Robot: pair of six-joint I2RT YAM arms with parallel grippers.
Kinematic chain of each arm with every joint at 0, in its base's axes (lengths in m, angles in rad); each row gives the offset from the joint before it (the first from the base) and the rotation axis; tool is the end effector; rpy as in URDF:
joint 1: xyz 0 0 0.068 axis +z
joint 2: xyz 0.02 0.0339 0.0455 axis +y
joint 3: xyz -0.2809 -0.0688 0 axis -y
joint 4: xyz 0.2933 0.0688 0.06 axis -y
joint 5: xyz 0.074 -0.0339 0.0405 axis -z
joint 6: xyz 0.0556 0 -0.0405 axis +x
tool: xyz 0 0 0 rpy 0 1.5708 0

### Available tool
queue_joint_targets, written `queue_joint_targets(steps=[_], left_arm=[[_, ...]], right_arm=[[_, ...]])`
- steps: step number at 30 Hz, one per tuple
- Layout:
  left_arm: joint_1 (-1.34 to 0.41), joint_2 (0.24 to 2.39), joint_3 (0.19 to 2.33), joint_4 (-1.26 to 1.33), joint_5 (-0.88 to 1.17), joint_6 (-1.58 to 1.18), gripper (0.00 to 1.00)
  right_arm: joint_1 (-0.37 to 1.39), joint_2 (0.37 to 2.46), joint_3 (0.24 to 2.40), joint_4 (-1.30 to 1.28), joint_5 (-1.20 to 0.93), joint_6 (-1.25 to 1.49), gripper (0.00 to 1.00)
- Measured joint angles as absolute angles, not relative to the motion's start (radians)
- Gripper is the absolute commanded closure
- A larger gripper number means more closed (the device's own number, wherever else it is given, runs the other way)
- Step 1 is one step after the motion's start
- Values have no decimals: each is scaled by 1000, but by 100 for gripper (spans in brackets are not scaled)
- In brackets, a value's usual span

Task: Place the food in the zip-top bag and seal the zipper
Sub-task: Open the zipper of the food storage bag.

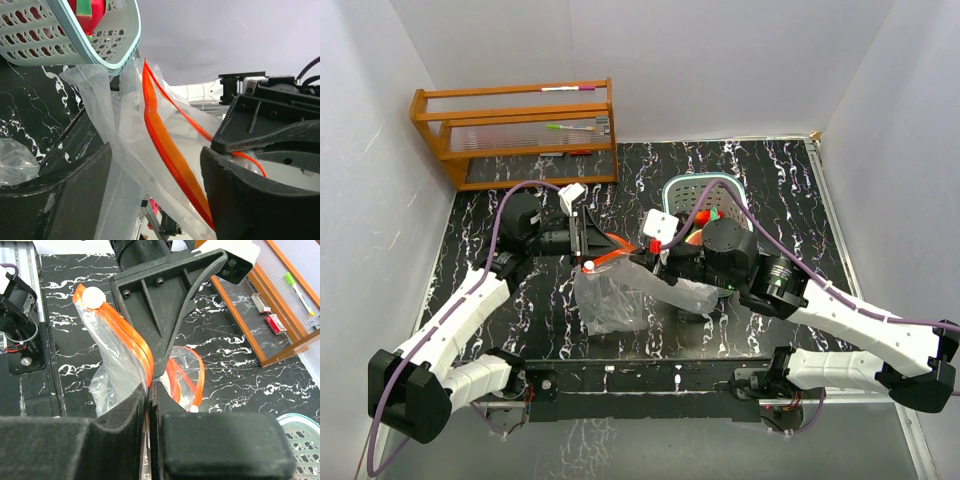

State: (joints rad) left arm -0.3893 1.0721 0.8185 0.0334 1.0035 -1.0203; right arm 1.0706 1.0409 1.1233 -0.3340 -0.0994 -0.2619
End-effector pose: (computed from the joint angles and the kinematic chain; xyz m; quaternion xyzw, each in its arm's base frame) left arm 0.2468 -0.1519 0.3220 0.0735 0.7438 -0.6410 0.1743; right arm 0.1345 0.2577 0.4076 -0.5117 0.6017 0.2769 0.5472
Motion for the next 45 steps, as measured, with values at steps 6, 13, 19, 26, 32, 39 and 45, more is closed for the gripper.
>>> queue_joint_targets(steps=[6, 13, 19, 26, 32, 39, 45], left_arm=[[-390, 1079, 766, 116, 1021, -1063, 62], [-390, 1095, 763, 181, 1037, -1096, 100], [-390, 1095, 768, 142, 1048, -1051, 100], [-398, 1094, 992, -297, 823, -710, 100], [-407, 1054, 1188, -497, 513, -523, 100], [-396, 1008, 1219, -570, 105, -403, 100], [-394, 968, 1192, -494, -44, -346, 100]], right_arm=[[1071, 1040, 1123, -309, -68, -262, 92], [1071, 1026, 1114, -254, -20, -262, 92], [1071, 1006, 1090, -209, 57, -261, 92], [1072, 913, 1035, -189, 140, -260, 92], [1073, 834, 1017, -190, 135, -251, 91], [1072, 833, 1017, -191, 51, -186, 58], [1073, 925, 1017, -190, 120, -41, 50]])
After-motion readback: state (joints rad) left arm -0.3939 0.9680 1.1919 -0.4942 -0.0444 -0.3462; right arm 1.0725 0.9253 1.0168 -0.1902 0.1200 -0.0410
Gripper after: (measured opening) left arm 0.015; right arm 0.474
